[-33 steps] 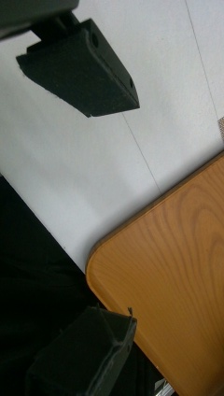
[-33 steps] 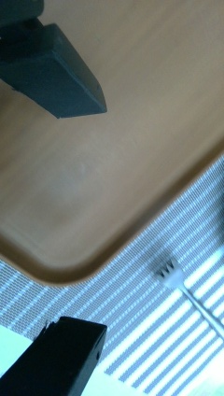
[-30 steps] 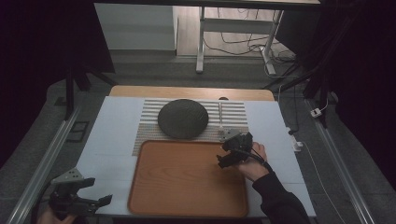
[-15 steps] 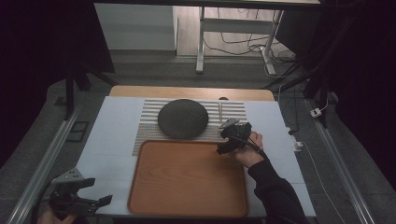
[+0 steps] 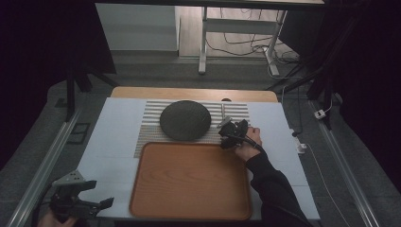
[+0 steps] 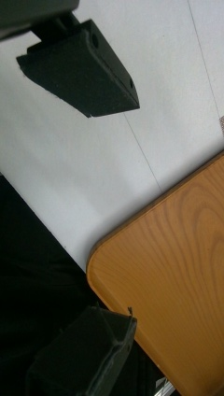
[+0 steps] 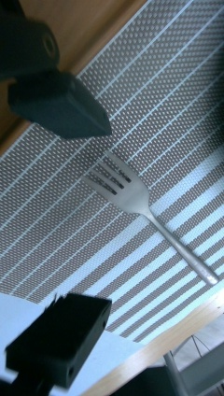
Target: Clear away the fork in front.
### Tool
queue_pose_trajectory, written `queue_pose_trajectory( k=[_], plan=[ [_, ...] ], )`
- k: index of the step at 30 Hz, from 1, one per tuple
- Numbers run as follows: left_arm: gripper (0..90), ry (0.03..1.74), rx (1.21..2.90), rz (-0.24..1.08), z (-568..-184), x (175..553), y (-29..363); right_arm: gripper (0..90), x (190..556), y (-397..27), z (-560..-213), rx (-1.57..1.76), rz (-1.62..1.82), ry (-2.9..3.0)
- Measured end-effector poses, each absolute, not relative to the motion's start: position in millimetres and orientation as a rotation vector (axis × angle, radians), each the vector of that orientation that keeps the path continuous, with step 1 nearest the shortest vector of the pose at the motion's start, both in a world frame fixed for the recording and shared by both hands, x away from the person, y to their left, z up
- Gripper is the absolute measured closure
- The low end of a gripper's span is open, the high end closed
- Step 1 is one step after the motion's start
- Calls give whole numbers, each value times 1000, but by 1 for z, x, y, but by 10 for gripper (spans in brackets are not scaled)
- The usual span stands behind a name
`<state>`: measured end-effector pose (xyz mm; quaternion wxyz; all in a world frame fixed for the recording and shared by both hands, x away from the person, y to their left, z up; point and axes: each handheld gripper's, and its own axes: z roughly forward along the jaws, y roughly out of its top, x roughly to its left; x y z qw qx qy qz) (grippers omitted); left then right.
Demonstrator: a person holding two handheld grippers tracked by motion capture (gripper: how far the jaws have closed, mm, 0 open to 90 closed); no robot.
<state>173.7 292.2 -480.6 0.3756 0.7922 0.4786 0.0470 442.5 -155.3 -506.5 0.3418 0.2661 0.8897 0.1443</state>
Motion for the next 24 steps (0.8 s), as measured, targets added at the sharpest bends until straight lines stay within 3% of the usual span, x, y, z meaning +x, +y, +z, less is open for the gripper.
queue_pose_trajectory(
  k=[4, 9, 12, 15, 21, 24],
  plan=[
    [13, 1223, 2029, 119, -481, 174, 292, 302, 441, -150, -510, 601, 326, 2313],
    [14, 1223, 2032, 120, -481, 174, 292, 542, 438, -138, -518, 426, 223, 2300],
    [14, 1221, 2035, 121, -481, 174, 291, 602, 437, -135, -520, 362, 183, 2296],
    [14, 1220, 2038, 122, -481, 174, 291, 722, 436, -130, -527, 261, 130, 2280],
    [15, 1216, 2047, 122, -481, 174, 290, 865, 433, -126, -536, 177, 65, 2223],
    [15, 1213, 2053, 122, -481, 174, 290, 884, 433, -125, -531, 180, 48, 2242]
  ],
)
